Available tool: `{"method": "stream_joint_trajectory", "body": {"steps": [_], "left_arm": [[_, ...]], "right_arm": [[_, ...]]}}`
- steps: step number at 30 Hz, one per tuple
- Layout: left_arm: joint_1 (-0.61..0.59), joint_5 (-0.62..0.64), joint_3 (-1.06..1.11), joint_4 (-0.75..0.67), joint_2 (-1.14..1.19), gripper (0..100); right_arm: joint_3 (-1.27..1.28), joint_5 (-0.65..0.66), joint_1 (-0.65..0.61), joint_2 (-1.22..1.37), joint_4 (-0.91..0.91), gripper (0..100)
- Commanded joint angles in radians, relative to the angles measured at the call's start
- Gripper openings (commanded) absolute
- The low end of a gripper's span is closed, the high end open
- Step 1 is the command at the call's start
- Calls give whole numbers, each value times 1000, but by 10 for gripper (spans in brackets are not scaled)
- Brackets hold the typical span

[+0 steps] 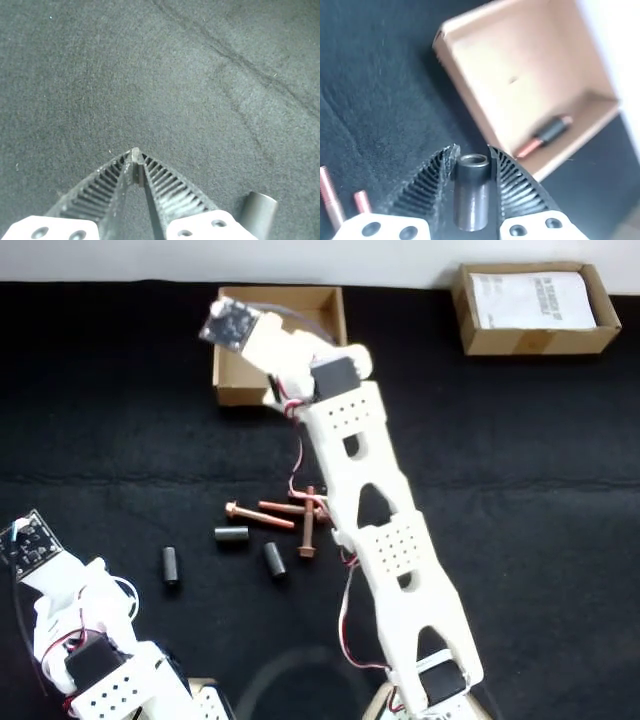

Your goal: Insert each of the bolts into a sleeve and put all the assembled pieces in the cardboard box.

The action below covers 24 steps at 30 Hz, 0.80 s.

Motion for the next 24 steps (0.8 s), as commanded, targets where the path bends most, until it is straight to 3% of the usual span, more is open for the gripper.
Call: {"method": "stream_joint_trajectory", "body": {"steps": [1, 7, 14, 19, 24], "left_arm": [[-1, -2, 16, -2, -31, 10], [1, -2, 16, -2, -31, 10], [18, -2, 16, 3, -31, 10], [31, 0, 16, 5, -31, 10], [33, 2, 16, 5, -31, 10]], "right_arm": [[-85, -9, -30, -206, 36, 8], [-85, -20, -44, -415, 111, 8], [-82, -137, 27, -679, 148, 8], [-59, -189, 188, -848, 150, 8], [174, -313, 443, -1096, 150, 8]]}}
